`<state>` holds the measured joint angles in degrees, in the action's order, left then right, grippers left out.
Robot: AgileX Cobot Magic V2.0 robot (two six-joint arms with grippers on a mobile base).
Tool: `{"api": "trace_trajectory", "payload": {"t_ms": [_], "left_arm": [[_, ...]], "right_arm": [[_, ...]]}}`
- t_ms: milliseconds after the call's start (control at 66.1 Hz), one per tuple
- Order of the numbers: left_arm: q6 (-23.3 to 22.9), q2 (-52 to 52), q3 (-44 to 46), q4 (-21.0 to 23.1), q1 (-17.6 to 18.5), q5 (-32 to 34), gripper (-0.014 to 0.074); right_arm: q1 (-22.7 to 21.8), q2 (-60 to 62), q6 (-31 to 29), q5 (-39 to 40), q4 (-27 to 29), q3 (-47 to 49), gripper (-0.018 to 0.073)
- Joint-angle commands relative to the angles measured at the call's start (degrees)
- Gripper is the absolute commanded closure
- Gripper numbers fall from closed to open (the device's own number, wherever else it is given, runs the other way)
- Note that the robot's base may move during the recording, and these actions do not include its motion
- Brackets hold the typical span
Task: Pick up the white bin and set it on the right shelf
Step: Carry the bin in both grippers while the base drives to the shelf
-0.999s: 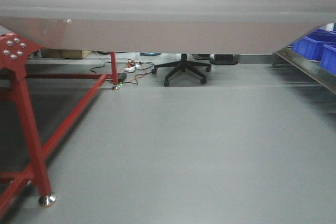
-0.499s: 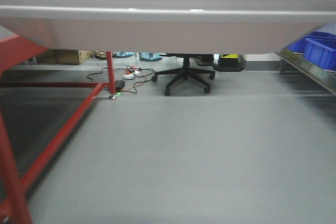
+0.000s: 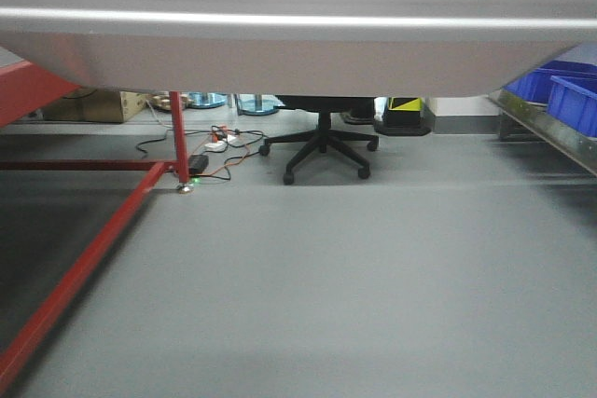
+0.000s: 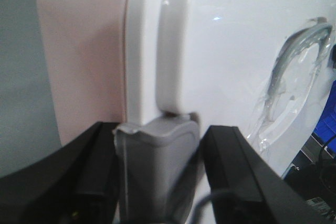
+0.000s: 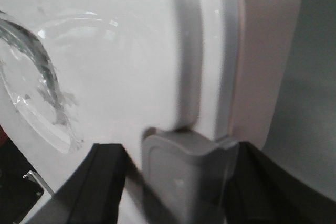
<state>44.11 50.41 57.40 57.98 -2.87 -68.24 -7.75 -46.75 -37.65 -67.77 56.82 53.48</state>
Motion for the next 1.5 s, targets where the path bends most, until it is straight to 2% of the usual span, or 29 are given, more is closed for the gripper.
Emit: {"api": "trace_trajectory", "payload": {"t_ms": [0, 1483], "left_arm": [[0.99, -0.77, 1.76, 8.63, 0.93, -1.98, 0.0420], [0.99, -0.77, 1.76, 8.63, 0.93, -1.98, 0.0420]], "right_arm": [[0.57, 0.61, -0.11, -3.31, 12.26, 2.12, 0.0200], [0.57, 0.61, -0.11, -3.31, 12.26, 2.12, 0.0200]]}}
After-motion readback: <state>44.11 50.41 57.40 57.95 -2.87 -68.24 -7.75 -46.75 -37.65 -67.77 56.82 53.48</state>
